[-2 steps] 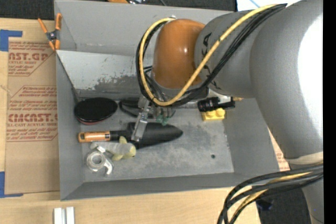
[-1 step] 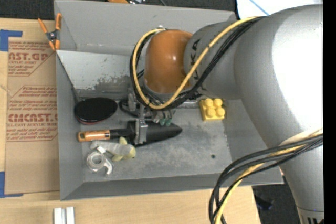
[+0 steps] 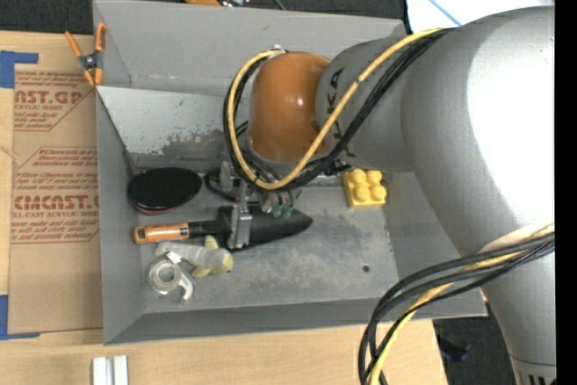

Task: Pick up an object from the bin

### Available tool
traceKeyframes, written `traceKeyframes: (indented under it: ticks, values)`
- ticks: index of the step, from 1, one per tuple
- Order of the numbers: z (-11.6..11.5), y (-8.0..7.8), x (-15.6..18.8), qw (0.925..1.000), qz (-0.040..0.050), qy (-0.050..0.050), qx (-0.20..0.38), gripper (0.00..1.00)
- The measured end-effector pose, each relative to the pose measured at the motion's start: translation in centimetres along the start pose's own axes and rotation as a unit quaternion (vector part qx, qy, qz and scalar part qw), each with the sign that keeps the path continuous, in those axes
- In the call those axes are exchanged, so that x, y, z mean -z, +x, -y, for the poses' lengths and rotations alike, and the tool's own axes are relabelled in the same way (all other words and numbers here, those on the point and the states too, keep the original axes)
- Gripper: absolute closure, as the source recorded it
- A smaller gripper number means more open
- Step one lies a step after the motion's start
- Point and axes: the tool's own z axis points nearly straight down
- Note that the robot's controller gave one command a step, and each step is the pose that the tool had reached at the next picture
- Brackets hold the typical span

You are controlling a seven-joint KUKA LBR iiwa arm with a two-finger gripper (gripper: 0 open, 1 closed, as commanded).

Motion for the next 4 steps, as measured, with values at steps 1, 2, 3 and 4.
traceKeyframes:
  ticks: [1,2,3,4]
  values:
    - [-0.8,0.4,0.8,1.0000,-0.0020,0.001,-0.009,0.00]
    - [-2.5,3.3,-0.5,0.9997,-0.0009,0.000,0.024,0.00]
    - [-1.7,1.3,-1.1,0.9994,-0.0063,-0.002,0.034,0.00]
    - [-0.8,2.2,-0.9,0.9897,-0.0095,-0.005,-0.143,0.00]
